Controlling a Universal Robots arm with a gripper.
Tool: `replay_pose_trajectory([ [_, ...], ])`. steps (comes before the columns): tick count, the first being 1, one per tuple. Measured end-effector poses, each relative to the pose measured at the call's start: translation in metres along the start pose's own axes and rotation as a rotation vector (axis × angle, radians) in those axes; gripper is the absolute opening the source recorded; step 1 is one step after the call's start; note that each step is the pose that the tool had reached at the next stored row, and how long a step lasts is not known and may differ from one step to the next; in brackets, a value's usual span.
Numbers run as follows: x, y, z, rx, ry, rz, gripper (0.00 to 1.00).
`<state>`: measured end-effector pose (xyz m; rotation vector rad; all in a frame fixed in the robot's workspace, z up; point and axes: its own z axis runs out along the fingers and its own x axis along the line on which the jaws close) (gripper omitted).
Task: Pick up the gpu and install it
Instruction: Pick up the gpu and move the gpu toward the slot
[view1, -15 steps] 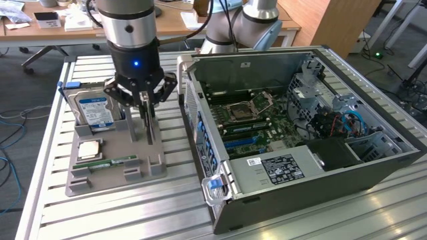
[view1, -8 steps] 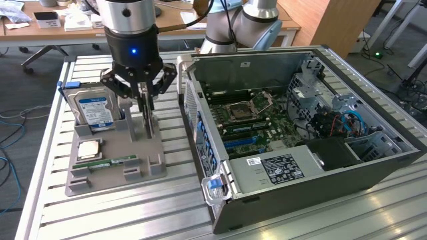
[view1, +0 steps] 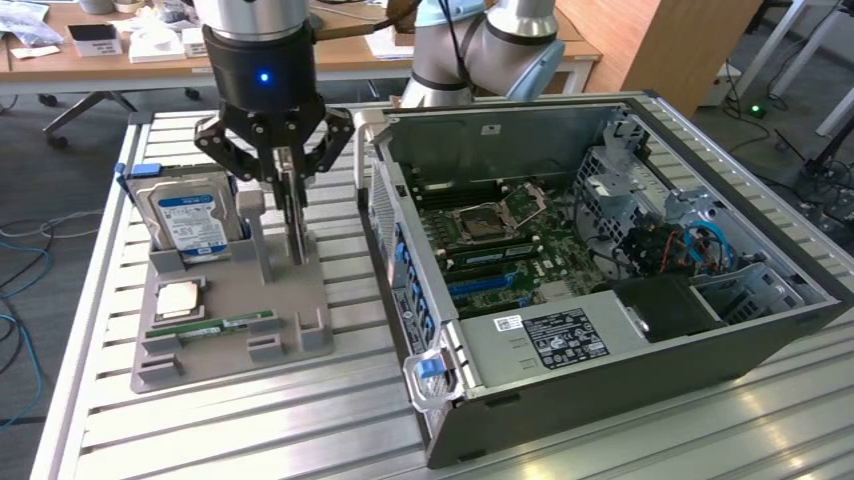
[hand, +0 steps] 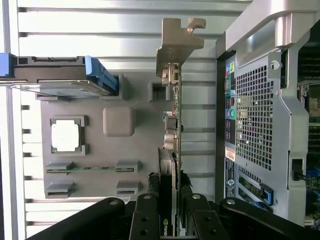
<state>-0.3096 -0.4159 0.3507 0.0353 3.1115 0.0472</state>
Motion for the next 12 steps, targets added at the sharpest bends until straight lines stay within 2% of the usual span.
replay_pose_trajectory([
  [3, 0.000, 0.0002, -0.0072, 0.0000, 0.0000, 0.000, 0.26],
  [12, 0.000, 0.0005, -0.0170, 0.0000, -0.0001, 0.000, 0.26],
])
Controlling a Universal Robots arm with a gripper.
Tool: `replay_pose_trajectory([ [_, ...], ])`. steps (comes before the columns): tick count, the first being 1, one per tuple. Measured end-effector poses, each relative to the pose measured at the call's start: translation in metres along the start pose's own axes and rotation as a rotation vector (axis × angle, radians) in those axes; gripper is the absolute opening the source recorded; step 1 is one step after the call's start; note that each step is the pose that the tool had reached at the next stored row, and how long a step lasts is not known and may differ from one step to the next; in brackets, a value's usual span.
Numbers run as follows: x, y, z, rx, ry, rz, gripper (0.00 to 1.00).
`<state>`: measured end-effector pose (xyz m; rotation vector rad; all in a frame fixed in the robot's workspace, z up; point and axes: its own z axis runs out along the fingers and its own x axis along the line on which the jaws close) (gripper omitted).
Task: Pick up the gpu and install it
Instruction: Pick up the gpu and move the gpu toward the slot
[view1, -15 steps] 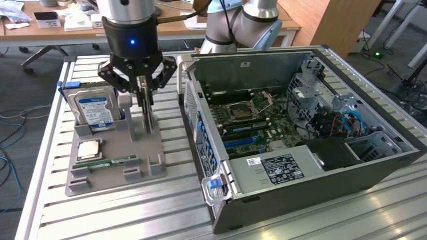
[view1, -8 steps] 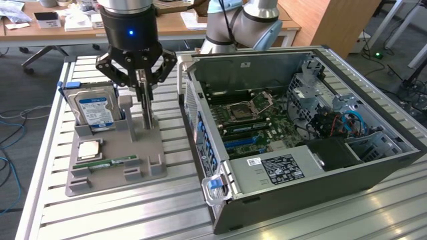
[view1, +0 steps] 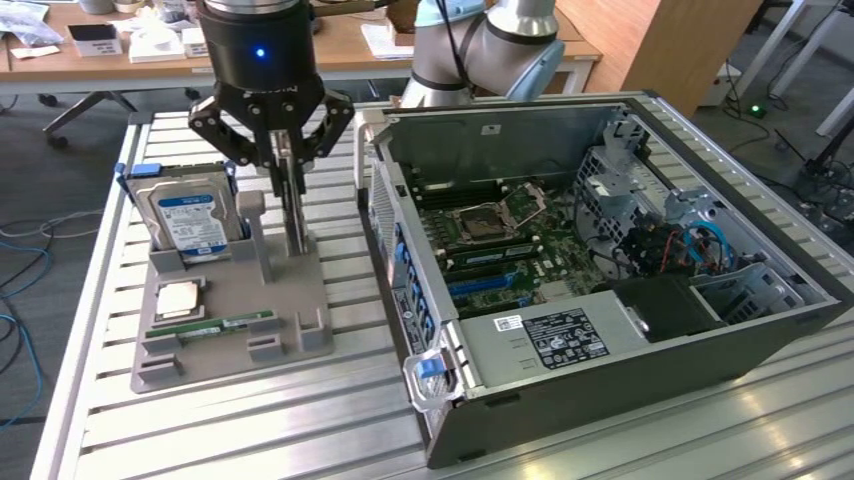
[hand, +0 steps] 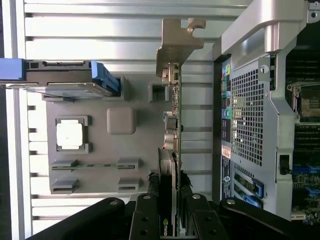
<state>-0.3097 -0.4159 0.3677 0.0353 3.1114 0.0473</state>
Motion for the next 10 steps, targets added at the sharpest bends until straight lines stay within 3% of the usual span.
replay_pose_trajectory([
  [10, 0.000, 0.0005, -0.0155, 0.0000, 0.0000, 0.000, 0.26],
])
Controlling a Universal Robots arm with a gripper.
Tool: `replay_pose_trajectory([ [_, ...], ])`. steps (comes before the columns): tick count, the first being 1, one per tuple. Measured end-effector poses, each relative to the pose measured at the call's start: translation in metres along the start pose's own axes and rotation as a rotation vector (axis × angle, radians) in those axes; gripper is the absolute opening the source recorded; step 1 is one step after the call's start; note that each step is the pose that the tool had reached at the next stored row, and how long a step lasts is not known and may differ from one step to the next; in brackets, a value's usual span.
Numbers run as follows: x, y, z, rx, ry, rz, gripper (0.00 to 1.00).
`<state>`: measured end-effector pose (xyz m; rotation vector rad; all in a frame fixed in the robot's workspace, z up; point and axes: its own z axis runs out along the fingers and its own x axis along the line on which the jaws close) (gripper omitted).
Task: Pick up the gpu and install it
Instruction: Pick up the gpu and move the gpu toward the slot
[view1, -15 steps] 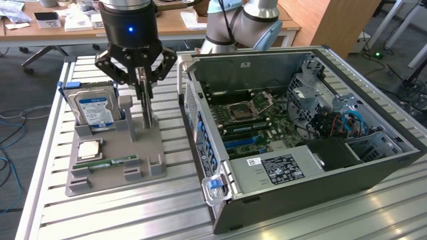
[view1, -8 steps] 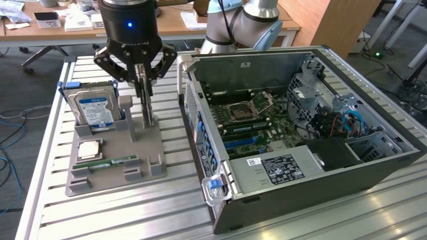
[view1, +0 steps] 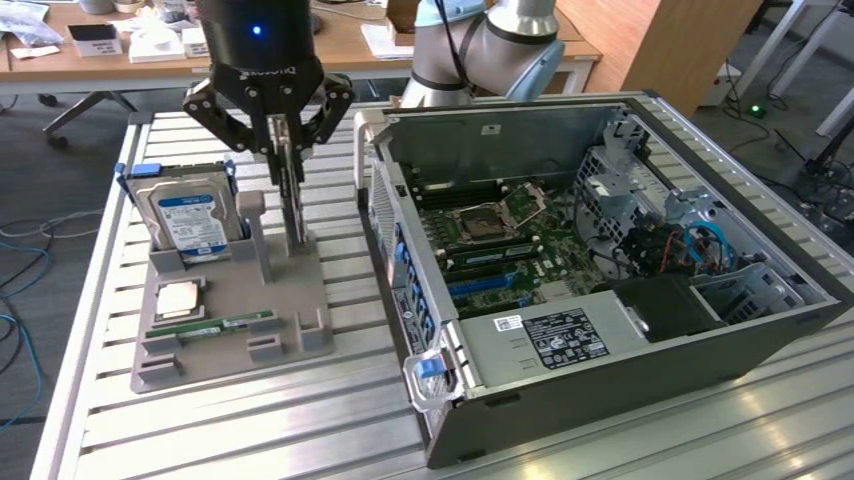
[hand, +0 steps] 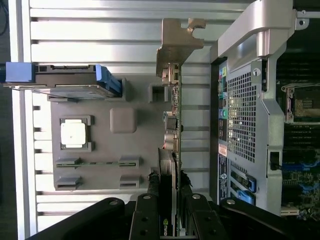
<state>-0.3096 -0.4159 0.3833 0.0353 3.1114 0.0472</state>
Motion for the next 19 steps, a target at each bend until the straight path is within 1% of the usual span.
replay_pose_trajectory([
  [14, -0.001, 0.0007, -0.0228, 0.0000, 0.0000, 0.000, 0.26],
  [19, -0.001, 0.0007, -0.0241, -0.0002, -0.0001, 0.000, 0.26],
])
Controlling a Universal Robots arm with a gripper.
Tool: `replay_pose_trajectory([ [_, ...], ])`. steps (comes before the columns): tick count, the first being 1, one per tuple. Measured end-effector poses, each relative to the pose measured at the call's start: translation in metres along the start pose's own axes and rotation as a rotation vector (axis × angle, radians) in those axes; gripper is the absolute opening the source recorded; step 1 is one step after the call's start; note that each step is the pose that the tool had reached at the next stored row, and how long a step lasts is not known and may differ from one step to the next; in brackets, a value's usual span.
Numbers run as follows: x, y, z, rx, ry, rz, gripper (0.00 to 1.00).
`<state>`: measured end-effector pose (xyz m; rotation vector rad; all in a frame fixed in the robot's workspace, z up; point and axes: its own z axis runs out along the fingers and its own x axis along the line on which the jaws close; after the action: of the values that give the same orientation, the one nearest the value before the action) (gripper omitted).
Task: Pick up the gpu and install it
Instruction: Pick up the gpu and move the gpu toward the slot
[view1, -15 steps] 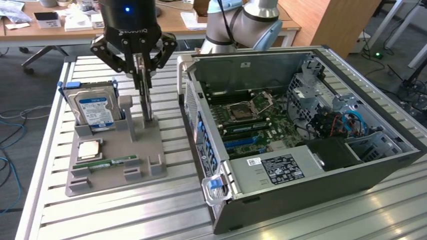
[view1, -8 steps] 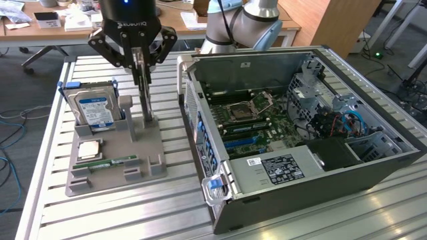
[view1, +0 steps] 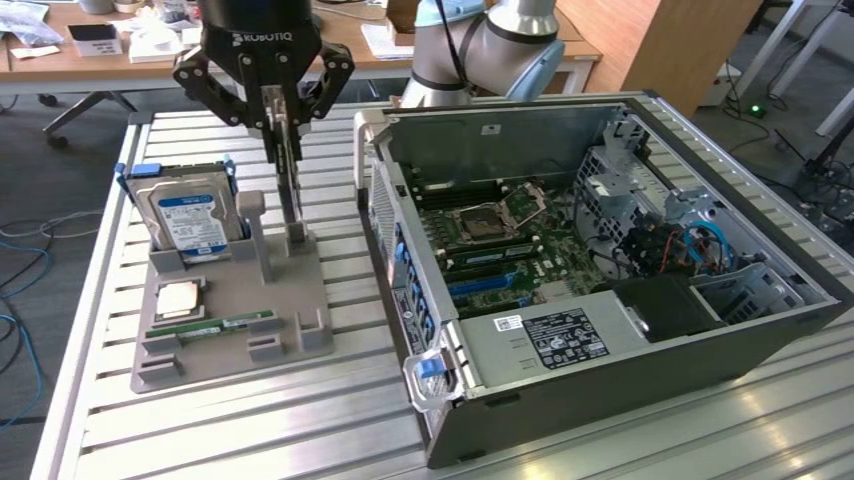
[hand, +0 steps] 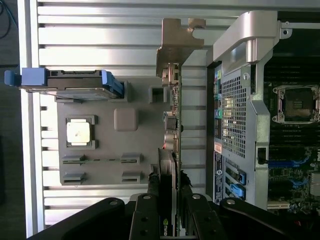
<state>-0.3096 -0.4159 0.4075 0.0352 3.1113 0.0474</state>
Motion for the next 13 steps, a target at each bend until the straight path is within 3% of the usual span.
replay_pose_trajectory([
  [13, -0.011, 0.0002, 0.0002, 0.0001, 0.0002, 0.000, 0.26],
])
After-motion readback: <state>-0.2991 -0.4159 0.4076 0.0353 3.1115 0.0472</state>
